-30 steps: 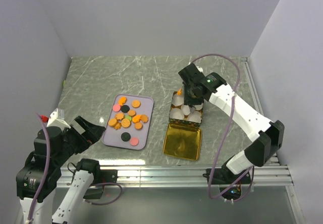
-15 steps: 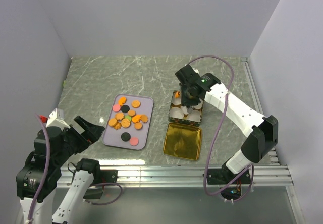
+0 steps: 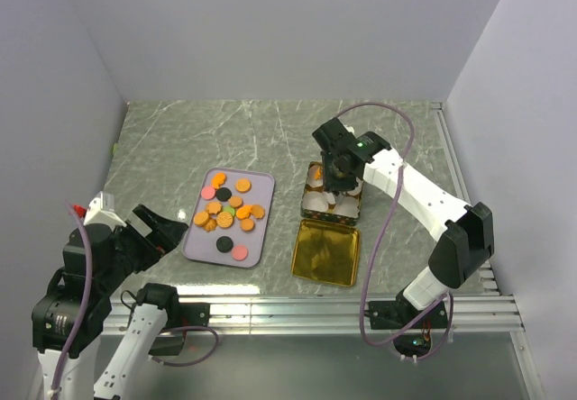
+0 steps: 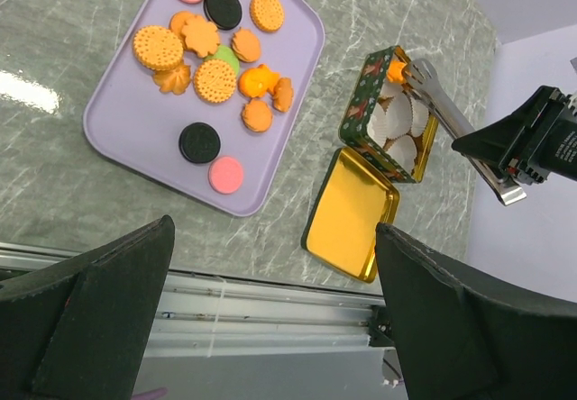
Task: Pack the cookies
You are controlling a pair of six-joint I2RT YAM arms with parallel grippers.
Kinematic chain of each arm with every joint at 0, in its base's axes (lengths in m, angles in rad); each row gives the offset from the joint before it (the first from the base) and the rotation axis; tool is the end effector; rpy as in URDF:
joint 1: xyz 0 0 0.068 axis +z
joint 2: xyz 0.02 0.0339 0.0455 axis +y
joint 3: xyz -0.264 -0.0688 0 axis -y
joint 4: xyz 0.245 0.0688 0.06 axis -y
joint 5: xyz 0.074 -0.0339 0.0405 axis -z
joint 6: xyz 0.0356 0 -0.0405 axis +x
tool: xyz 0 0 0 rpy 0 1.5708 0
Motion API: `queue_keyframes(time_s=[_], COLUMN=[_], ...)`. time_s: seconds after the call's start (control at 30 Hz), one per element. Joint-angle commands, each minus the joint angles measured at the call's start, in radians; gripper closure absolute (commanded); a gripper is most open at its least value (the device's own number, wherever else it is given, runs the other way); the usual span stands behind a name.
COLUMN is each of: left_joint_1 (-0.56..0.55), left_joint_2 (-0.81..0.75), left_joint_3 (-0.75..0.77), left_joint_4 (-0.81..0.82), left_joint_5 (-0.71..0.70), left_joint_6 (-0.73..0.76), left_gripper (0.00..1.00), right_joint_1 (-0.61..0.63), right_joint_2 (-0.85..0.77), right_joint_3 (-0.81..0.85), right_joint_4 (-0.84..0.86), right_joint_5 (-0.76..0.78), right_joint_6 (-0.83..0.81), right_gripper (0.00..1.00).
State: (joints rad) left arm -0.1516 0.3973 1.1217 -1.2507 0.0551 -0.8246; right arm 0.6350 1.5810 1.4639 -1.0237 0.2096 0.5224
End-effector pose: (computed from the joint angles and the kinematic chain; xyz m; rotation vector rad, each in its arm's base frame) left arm 0.0145 -0.0042 0.3679 -0.6816 2.0525 -0.6363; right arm 0.2607 0.1829 0.3095 -0.0889 2.6674 0.0837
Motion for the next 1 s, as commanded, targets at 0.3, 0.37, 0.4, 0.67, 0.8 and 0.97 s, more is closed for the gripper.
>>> queue_keyframes(time_s=[0.3,0.37,0.4,0.67,0.8,0.97], left_joint_1=[-0.002,-0.002,-0.002,-0.002,-0.002,-0.002], left_joint_2=[0.021,0.025,0.023,0.025,0.038,0.069], left_joint_3=[-0.013,-0.014,-0.016,-0.008,0.019,0.062], left_joint_4=[0.062,0.065,0.069,0.063,0.054,0.043], left_joint_5=[0.011,0.012,0.012,0.0,-0.029,-0.052], left_joint_6=[-0.013,-0.016,-0.018,-0.013,0.018,0.067], left_gripper=[0.01,0.01,0.01,0.0,0.01,0.0], right_joint_1=[-0.044,-0.043,-0.046,-0.043,-0.032,0.055], right_joint_2=[-0.004,-0.007,-0.012,-0.023,-0.036,-0.041], right_joint_3=[0.078,0.084,0.087,0.213,0.28,0.317], right_joint_4=[-0.015,-0.021,-0.022,-0.093,-0.111,-0.136], right_joint_5=[0.053,0.054,0.053,0.05,0.031,0.034], right_joint_6=[-0.027,-0.028,-0.028,-0.024,-0.013,0.017], right_gripper=[0.49,0.49,0.49,0.48,0.49,0.49])
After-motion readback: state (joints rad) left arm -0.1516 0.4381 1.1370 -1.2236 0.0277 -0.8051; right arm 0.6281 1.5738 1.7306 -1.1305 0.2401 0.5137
